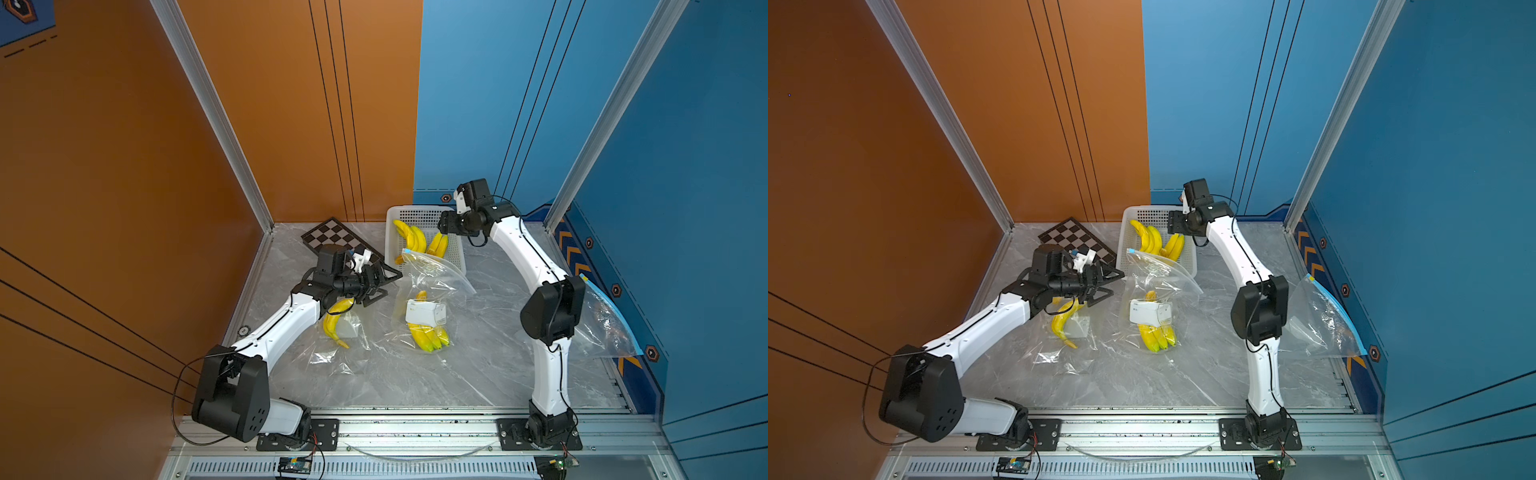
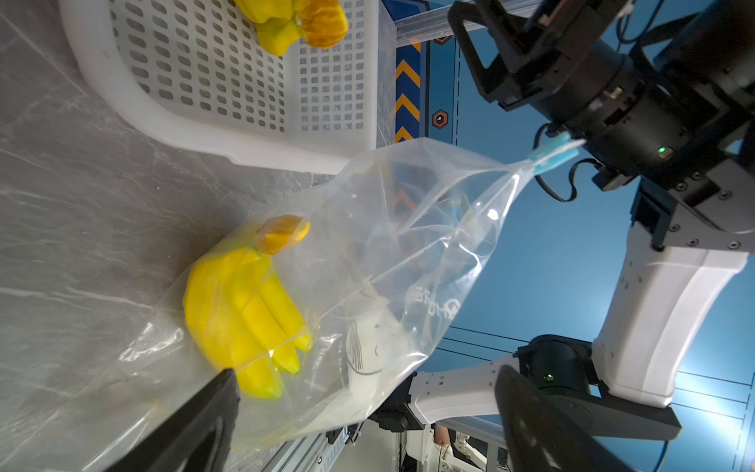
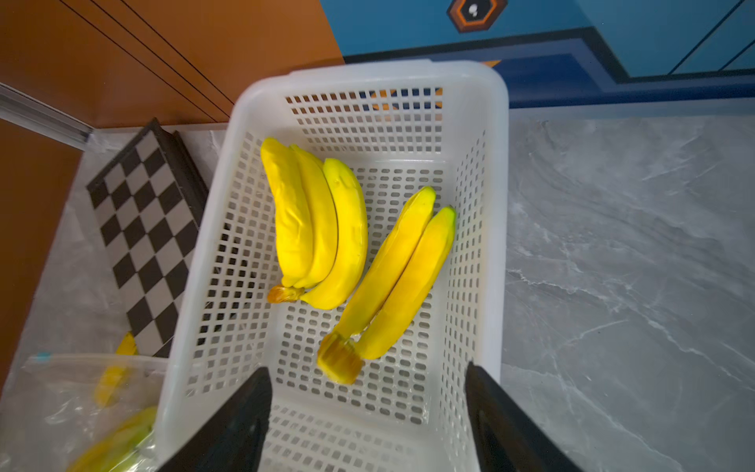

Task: Open the zip-top bag and take out the banana
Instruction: Place the banana in the basket, then pick up the banana from the zipper food storage bag.

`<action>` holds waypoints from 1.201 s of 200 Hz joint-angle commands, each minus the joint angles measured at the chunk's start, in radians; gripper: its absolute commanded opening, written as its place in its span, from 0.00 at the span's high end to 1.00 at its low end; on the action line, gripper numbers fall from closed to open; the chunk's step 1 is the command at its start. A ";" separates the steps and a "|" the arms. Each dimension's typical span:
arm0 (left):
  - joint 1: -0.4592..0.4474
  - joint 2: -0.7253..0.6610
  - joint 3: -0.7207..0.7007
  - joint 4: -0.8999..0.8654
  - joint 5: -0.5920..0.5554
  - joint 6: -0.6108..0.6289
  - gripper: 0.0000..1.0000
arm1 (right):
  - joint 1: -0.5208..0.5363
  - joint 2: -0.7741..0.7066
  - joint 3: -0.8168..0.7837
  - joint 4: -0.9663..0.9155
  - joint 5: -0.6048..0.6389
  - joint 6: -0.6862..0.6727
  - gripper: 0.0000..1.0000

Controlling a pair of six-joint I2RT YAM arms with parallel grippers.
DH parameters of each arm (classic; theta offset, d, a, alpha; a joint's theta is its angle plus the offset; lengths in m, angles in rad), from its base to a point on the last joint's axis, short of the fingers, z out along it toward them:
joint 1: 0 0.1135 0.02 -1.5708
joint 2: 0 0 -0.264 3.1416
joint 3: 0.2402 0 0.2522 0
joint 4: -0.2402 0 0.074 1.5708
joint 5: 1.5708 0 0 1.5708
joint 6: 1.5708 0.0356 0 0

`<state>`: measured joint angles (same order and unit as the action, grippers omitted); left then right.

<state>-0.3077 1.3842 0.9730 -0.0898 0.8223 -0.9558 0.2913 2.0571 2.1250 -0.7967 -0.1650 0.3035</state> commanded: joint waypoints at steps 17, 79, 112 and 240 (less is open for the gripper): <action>0.007 -0.082 0.005 -0.056 -0.018 0.034 0.02 | -0.043 -0.163 -0.184 -0.096 -0.198 -0.053 0.25; 0.002 -0.093 -0.004 -0.059 -0.017 0.035 0.02 | -0.010 -0.259 -0.248 -0.310 -0.186 -0.131 0.61; 0.002 -0.087 0.001 -0.057 -0.017 0.034 0.02 | 0.034 -0.271 -0.271 -0.370 -0.190 -0.145 0.80; 0.015 -0.088 0.116 -0.192 -0.064 0.086 0.02 | 0.285 -0.419 -0.471 -0.359 -0.277 -0.108 0.81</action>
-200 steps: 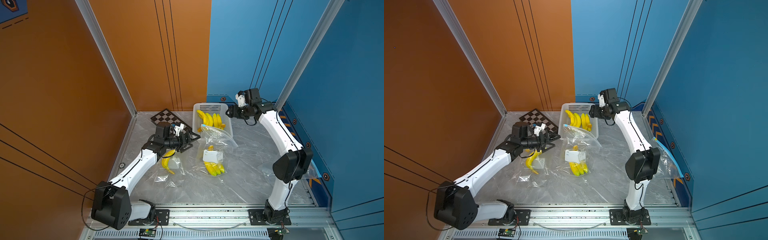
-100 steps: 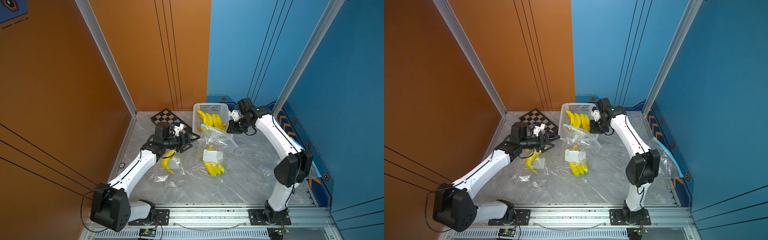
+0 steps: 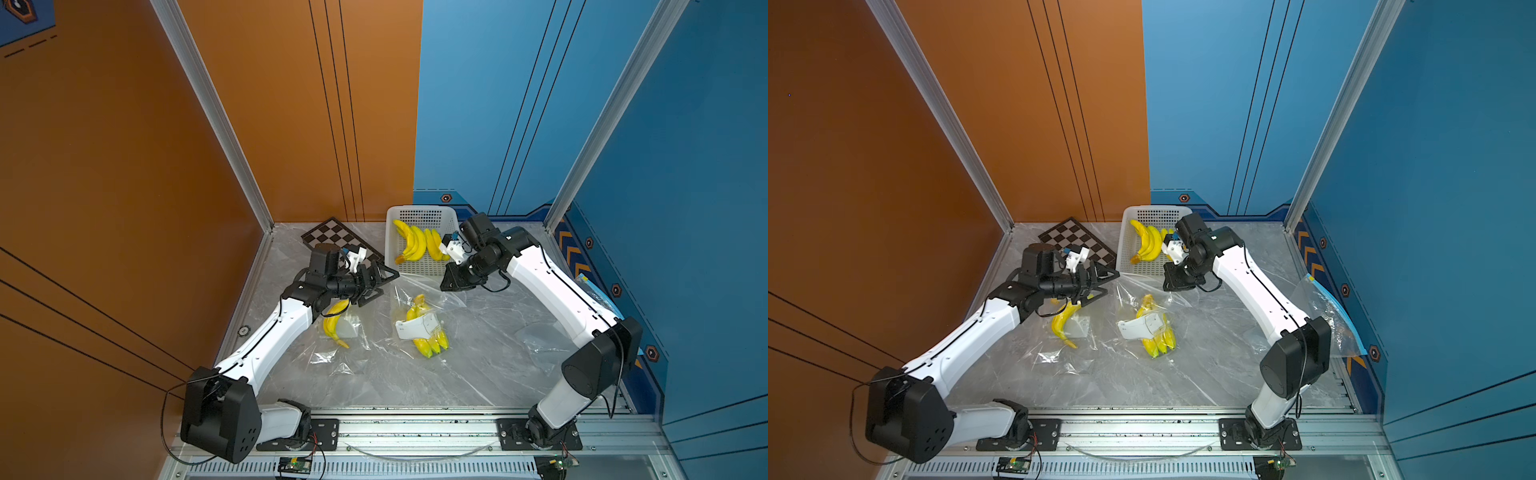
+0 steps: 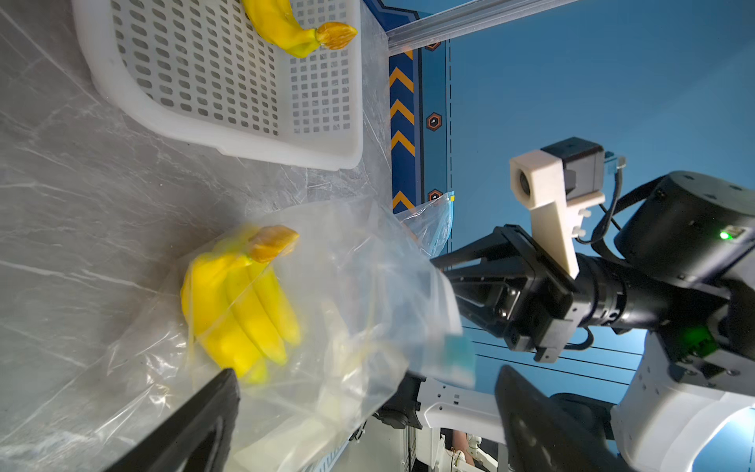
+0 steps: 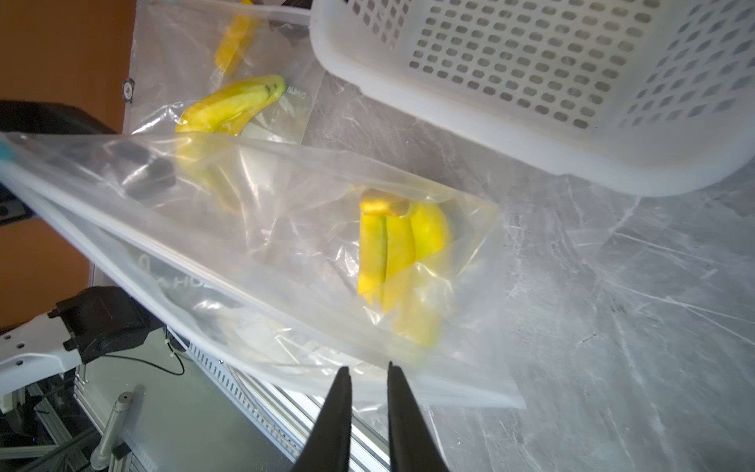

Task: Open the zip-top bag and take out the banana
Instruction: Pick up the banana from the zipper food storage bag.

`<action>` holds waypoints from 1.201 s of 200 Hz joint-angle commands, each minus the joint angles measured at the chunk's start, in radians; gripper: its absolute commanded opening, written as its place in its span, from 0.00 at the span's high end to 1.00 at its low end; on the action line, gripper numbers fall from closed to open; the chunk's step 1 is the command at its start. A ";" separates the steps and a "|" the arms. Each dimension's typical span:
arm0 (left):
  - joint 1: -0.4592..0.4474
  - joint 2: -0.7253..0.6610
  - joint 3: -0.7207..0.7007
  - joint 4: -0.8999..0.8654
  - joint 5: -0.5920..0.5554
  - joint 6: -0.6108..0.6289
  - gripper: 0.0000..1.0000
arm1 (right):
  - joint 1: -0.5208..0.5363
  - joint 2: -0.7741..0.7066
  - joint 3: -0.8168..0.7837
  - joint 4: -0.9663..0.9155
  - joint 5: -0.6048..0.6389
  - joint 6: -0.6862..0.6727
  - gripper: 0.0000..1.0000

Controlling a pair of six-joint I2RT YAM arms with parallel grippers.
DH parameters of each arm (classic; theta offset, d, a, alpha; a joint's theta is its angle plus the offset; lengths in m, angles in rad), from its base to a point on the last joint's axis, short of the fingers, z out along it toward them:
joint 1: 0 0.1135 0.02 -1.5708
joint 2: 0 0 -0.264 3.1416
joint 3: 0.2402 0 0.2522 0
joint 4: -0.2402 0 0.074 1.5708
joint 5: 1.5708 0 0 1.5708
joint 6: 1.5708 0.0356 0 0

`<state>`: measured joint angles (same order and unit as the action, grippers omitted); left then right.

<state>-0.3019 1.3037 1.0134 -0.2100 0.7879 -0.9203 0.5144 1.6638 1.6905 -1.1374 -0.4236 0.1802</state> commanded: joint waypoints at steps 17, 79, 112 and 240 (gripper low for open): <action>0.014 -0.012 0.138 -0.179 -0.061 0.121 0.02 | 0.094 -0.028 -0.063 0.004 -0.012 0.040 0.79; -0.115 0.115 0.473 -0.723 -0.275 0.685 0.02 | 0.138 -0.048 -0.129 0.099 0.037 0.129 0.78; -0.214 0.176 0.557 -0.819 -0.379 0.895 0.02 | 0.135 -0.077 -0.170 0.141 0.051 0.164 0.78; -0.247 0.167 0.573 -0.801 -0.461 0.878 0.02 | -0.051 -0.286 -0.255 0.235 0.093 0.230 0.48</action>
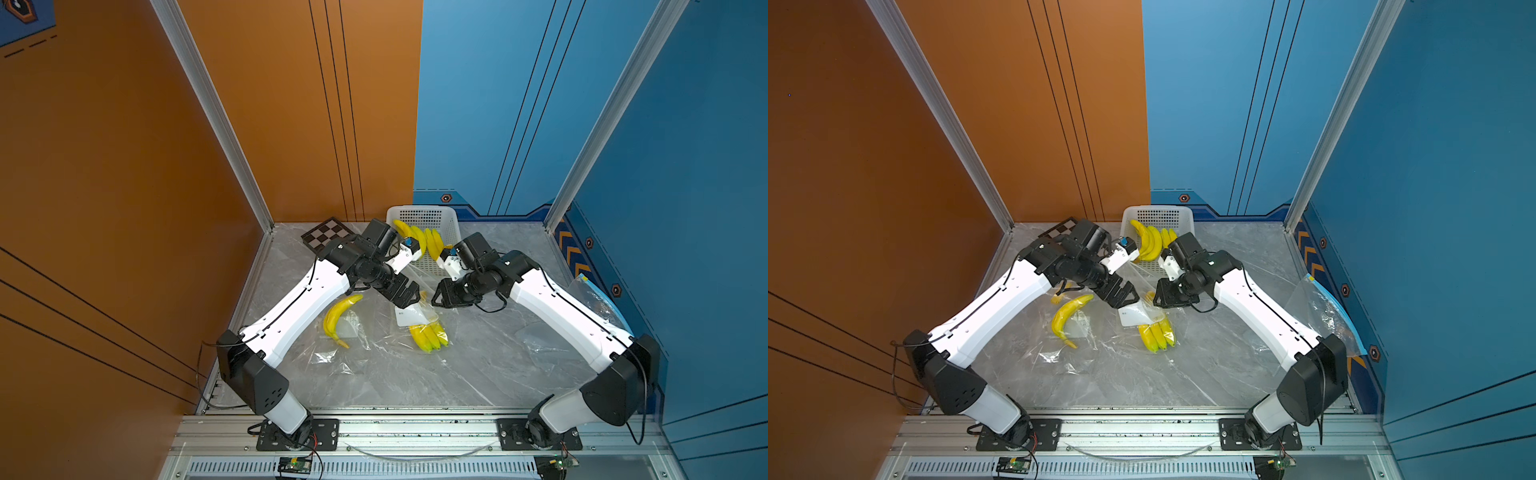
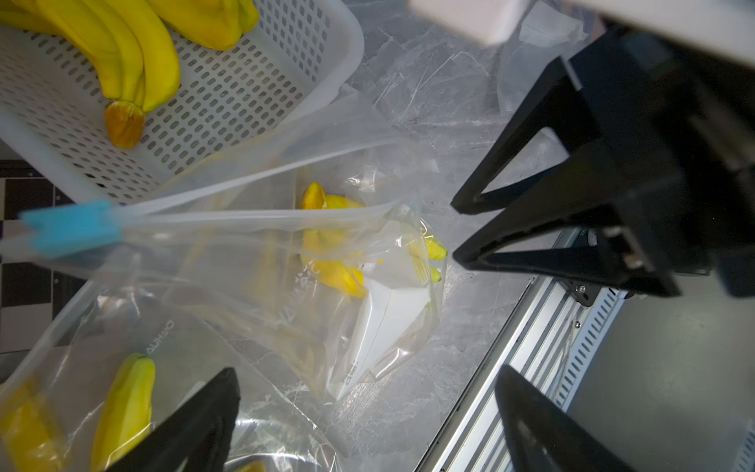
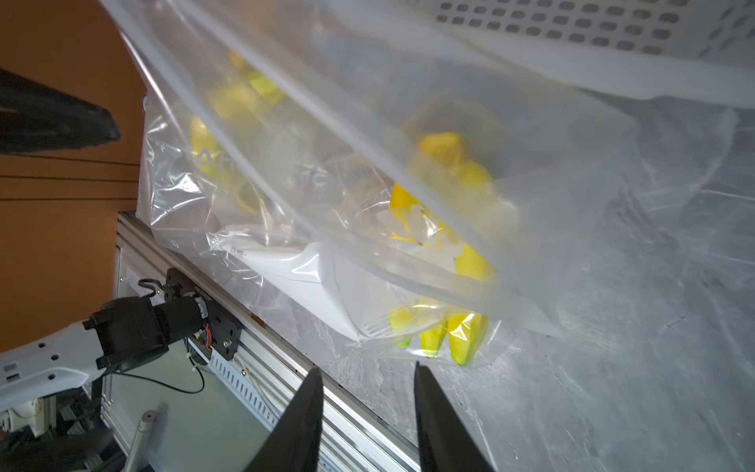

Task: Open the zip-top bag and take out the banana
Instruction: Pick up the banana from the zipper food storage bag.

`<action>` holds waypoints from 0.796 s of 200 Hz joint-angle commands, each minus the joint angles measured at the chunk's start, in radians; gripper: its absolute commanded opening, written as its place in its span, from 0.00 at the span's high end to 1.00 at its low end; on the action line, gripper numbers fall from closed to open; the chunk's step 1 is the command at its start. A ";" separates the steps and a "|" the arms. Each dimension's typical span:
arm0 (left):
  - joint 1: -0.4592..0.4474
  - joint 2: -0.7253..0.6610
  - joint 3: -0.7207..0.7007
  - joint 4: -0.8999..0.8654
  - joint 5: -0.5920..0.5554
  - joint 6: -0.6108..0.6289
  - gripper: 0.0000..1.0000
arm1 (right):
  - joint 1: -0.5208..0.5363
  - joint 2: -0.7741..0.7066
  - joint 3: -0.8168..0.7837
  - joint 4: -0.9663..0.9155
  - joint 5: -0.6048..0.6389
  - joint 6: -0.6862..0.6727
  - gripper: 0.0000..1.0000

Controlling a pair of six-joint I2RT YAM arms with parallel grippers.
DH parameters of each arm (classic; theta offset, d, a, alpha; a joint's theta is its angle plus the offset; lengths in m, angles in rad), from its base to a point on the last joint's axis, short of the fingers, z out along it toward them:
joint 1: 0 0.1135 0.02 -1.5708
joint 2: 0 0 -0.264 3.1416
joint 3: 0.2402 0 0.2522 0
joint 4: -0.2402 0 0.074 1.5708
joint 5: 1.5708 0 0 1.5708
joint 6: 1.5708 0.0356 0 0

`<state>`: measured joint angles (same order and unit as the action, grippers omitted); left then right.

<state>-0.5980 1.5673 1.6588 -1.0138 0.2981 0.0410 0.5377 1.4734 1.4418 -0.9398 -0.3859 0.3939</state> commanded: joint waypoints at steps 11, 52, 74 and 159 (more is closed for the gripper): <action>0.067 -0.128 -0.115 0.023 0.057 -0.107 0.02 | -0.113 -0.101 0.000 0.038 0.056 -0.015 0.43; 0.083 -0.158 -0.183 0.036 0.091 -0.131 0.02 | -0.135 -0.005 0.074 0.033 -0.023 -0.205 0.41; 0.087 -0.152 -0.183 0.036 0.104 -0.143 0.02 | -0.080 0.047 0.110 0.031 -0.022 -0.329 0.38; 0.104 -0.206 -0.216 0.049 0.167 -0.305 0.02 | -0.033 0.210 0.209 0.011 0.066 -0.437 0.41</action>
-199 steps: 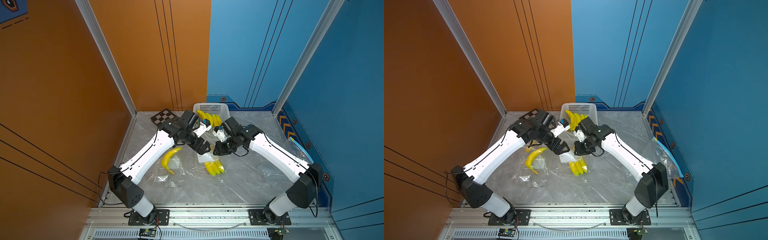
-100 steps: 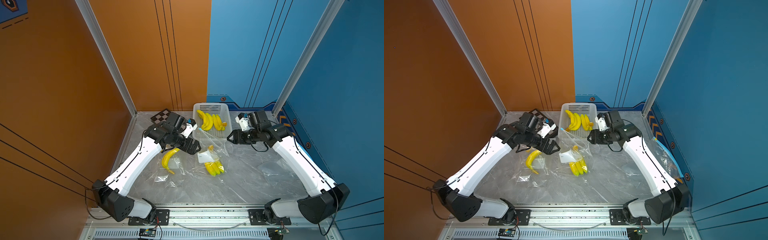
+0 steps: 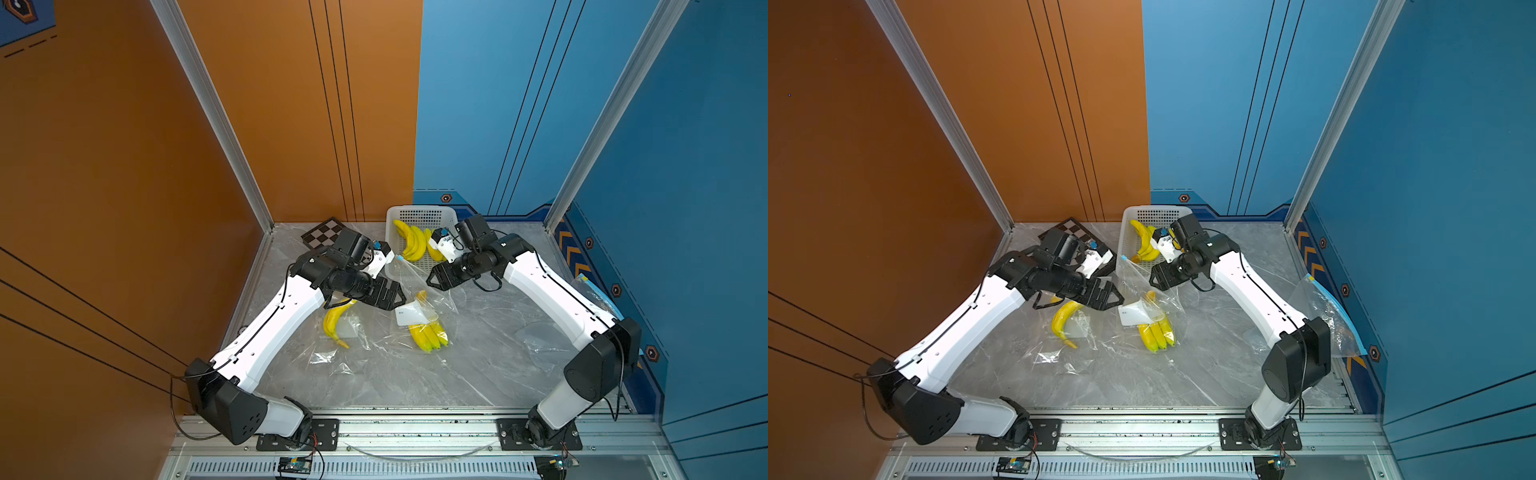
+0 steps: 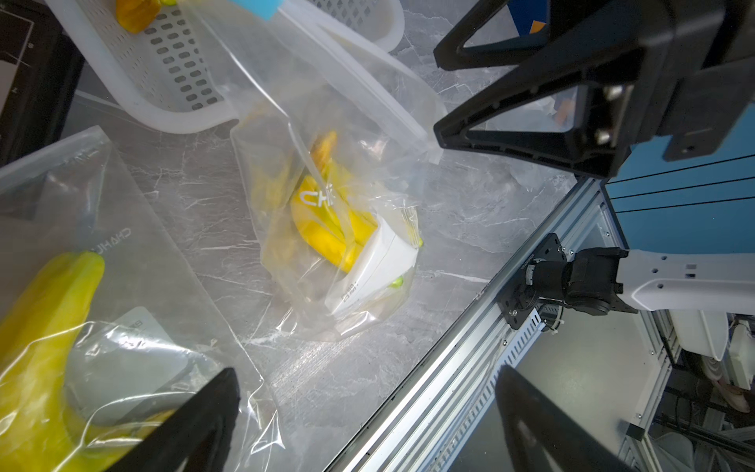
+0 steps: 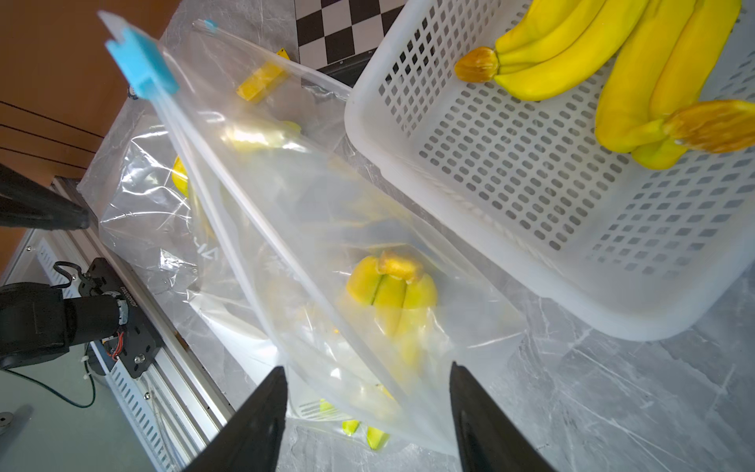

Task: Open the zip-top bag and take out the banana
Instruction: Pick up the banana from the zipper food storage bag.

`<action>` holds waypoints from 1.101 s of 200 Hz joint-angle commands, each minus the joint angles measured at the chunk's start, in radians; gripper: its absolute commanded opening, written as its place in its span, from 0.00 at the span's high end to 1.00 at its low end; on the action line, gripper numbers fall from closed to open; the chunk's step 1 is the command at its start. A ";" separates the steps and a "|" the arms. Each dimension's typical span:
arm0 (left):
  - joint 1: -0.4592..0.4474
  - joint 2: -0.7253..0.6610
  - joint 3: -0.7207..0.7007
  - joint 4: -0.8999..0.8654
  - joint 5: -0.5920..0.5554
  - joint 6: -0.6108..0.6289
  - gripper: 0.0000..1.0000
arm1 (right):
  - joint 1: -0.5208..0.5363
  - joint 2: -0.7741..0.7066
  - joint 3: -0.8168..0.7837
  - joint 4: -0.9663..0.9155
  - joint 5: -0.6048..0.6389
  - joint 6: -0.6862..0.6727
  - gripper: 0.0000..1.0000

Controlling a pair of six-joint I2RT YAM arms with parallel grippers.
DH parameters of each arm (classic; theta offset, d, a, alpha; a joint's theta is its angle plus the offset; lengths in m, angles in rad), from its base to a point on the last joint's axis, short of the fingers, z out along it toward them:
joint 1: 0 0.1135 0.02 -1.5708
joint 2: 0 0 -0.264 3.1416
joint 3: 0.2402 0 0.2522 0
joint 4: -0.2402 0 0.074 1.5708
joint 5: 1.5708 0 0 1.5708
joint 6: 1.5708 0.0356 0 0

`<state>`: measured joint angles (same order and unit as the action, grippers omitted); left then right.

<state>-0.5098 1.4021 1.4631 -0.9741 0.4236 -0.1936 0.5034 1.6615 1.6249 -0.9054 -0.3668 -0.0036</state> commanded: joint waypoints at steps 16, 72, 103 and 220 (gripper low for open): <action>0.032 -0.052 -0.035 0.016 0.058 -0.104 0.02 | 0.003 0.044 0.030 -0.023 0.048 -0.041 0.49; 0.071 -0.041 -0.087 0.044 0.105 -0.281 0.02 | 0.005 0.096 0.057 -0.023 0.001 -0.013 1.00; 0.051 -0.090 -0.048 0.158 0.149 -0.422 0.02 | -0.016 -0.001 0.080 -0.033 0.038 0.164 1.00; -0.124 -0.091 -0.054 0.161 -0.041 -0.694 0.02 | 0.192 -0.235 0.012 0.003 0.251 0.694 1.00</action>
<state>-0.6258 1.3293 1.4582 -0.8024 0.4622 -0.8326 0.6823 1.4086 1.6592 -0.9283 -0.1677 0.6079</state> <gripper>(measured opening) 0.981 0.047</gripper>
